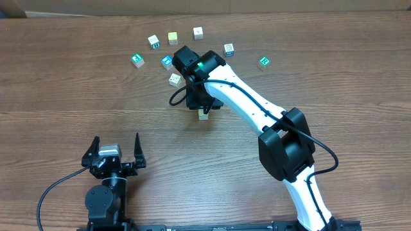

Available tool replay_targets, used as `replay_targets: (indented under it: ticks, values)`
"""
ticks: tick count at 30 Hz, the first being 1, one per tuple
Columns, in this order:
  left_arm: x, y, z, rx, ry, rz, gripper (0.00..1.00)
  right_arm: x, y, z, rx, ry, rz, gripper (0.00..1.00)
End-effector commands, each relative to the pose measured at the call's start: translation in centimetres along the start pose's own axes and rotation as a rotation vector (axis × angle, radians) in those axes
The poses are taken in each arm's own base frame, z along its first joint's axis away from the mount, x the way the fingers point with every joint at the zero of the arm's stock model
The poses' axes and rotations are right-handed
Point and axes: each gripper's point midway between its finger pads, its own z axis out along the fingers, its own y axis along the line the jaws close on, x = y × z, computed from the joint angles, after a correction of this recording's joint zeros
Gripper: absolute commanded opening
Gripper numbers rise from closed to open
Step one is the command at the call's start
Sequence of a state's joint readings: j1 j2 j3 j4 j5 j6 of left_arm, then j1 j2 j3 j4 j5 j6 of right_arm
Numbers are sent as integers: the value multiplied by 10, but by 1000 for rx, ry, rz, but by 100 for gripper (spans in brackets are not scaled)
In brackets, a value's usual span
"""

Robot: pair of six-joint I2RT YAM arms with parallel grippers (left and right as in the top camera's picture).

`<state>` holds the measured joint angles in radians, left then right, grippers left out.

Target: Form a tower

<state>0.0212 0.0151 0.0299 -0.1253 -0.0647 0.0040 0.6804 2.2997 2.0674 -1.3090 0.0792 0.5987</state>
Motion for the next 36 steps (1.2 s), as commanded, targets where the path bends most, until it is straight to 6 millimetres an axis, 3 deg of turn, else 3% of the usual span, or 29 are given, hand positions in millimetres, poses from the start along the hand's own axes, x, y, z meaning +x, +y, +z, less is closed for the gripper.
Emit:
replay_targets:
  ticks: [1,9,36]
  values:
    - [-2,2,-1,-10,-4,19,100,-2,-4,2,10,-3,6,47]
    - [-2,2,-1,-10,-4,19,99,2,-7,13,19,8,5,47]
    - [-2,2,-1,-10,-4,19,100,4,-3,13,19,4,-6,46]
